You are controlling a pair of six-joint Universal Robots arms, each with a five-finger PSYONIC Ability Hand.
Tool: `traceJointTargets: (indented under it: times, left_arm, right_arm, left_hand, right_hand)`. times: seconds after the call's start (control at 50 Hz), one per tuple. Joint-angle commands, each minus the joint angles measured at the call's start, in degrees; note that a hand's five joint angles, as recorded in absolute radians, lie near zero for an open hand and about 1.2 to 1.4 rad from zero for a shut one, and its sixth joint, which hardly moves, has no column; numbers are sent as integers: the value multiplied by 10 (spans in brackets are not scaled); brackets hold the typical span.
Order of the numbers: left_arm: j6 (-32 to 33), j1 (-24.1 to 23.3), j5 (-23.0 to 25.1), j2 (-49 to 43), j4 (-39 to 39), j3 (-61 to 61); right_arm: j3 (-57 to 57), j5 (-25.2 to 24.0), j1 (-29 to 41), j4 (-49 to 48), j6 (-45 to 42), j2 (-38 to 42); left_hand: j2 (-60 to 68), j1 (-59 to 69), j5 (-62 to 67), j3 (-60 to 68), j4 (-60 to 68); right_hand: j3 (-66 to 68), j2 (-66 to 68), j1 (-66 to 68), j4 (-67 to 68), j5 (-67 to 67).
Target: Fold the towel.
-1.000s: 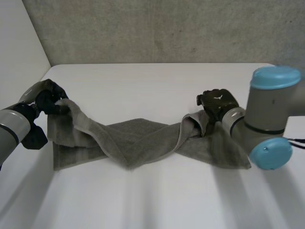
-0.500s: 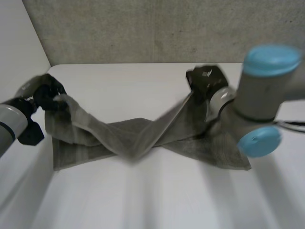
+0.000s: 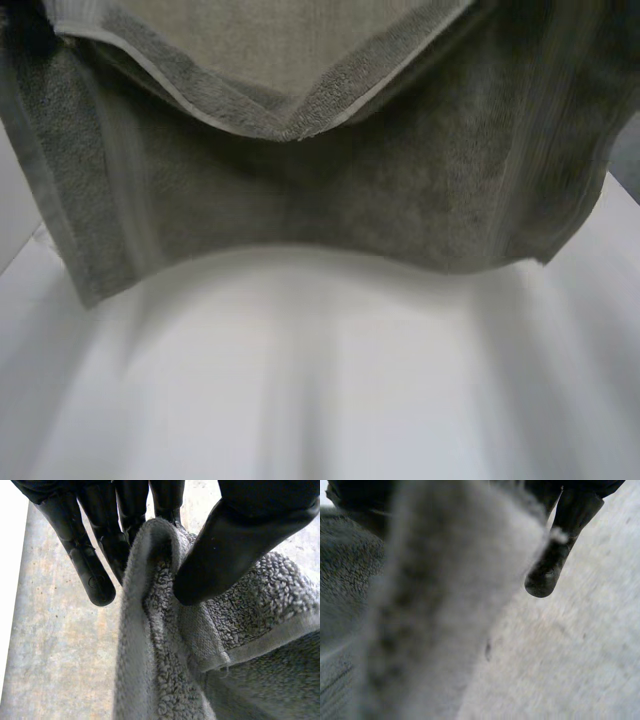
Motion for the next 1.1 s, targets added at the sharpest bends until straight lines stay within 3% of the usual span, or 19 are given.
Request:
traceJointTargets:
  times: [0.02, 0.16, 0.26, 0.3, 0.36, 0.48, 0.54, 0.64, 0.74, 0.84, 0.88, 1.02, 1.1]
  left_arm:
    - [4, -8, -6, -169, -14, 84]
    - [7, -34, -12, -309, -9, 201]
    - [6, -54, -63, -392, 15, 337]
    - [2, -68, -101, -413, 38, 426]
    - [-3, -74, -119, -408, 77, 480]
    - [-35, -75, -121, -370, 130, 476]
    - [-76, -71, -118, -353, 133, 431]
    - [-106, -56, -105, -340, 135, 313]
    - [-101, -18, -32, -339, 156, 104]
    - [-70, 4, 0, -353, 203, -28]
    - [-18, 25, 4, -365, 226, -94]
    - [100, 53, 14, -372, 233, -199]
    - [147, 56, 38, -363, 232, -250]
  right_arm:
    - [-25, 10, 3, -8, -22, 117]
    - [-36, 85, 30, -105, -35, 208]
    - [-97, 161, 44, -285, -35, 261]
    - [-113, 168, 47, -320, -35, 257]
    - [-127, 171, 56, -362, -28, 228]
    - [-118, 149, 55, -352, 16, 184]
    - [-106, 132, 54, -328, 18, 183]
    - [-23, 36, 49, -163, 10, 191]
    - [111, -7, 48, -81, -37, 190]
    - [260, -11, 40, -103, -79, 178]
    - [377, -7, 34, -152, -94, 170]
    - [536, 18, 32, -238, -119, 155]
    - [596, 25, 29, -269, -131, 131]
  left_hand:
    - [34, 77, 62, 37, 19]
    - [34, 77, 62, 37, 19]
    - [34, 77, 62, 37, 19]
    - [34, 77, 62, 37, 19]
    - [34, 77, 62, 37, 19]
    - [34, 77, 62, 37, 19]
    - [34, 77, 62, 37, 19]
    - [34, 77, 62, 37, 19]
    - [34, 77, 62, 37, 19]
    - [34, 77, 62, 37, 19]
    - [34, 77, 62, 37, 19]
    - [29, 72, 58, 33, 14]
    - [-121, -77, -92, -117, -136]
  right_hand:
    - [32, 38, 38, 32, 35]
    - [32, 38, 38, 32, 35]
    - [32, 38, 38, 32, 35]
    - [32, 38, 38, 32, 35]
    - [32, 38, 38, 32, 35]
    - [32, 38, 38, 32, 35]
    - [32, 38, 38, 32, 35]
    - [32, 38, 38, 32, 35]
    - [32, 38, 38, 32, 35]
    - [32, 38, 38, 32, 35]
    - [32, 38, 38, 32, 35]
    - [32, 38, 38, 32, 35]
    - [32, 38, 38, 32, 35]
